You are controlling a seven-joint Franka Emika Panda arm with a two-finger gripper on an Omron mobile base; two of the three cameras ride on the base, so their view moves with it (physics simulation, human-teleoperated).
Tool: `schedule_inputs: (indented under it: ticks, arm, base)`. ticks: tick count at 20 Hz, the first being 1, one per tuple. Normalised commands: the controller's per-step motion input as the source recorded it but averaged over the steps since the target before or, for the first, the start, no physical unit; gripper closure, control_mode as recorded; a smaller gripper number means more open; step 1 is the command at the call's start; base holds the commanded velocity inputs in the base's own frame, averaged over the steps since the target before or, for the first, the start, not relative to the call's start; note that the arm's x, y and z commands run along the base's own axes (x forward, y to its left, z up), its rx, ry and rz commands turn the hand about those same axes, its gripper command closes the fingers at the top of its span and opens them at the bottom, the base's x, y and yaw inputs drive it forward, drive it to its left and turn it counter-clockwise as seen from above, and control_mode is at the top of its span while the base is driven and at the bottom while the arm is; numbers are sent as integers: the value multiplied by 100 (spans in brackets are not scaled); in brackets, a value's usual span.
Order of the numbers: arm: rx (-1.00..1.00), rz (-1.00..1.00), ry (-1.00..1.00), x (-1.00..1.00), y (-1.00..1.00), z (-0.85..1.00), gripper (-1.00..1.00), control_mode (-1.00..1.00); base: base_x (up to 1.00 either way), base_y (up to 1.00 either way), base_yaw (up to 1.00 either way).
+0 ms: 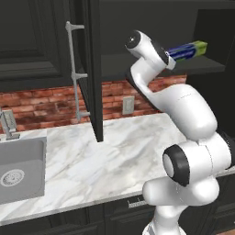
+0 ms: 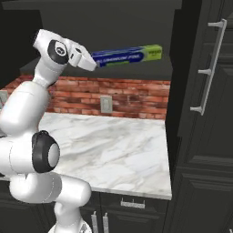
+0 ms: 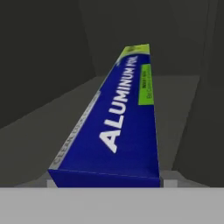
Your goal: Retrieve the tupperware and aluminum foil from the cabinet and place them on the dining counter near the plate with hot dog and sweet potato to prepare for storing leftovers.
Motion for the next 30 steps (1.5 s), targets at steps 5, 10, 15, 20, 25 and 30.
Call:
schedule_inputs:
  ticks: [5, 10, 15, 20, 25, 30]
  arm:
    - [-8, 32, 0, -100, 0, 19, 100, -100]
    - [-2, 32, 7, -100, 15, 42, 100, -100]
    - [-5, 6, 23, -100, 79, 8, 100, -100]
    - [0, -43, 7, -100, 31, 0, 100, -100]
    - [0, -61, 5, -100, 3, 0, 100, -100]
    - [4, -30, 33, -80, -8, -16, 100, -100]
  base:
    - [0, 0, 0]
    - [0, 0, 0]
    - [0, 0, 0]
    - [0, 0, 0]
    - [0, 0, 0]
    - [0, 0, 0]
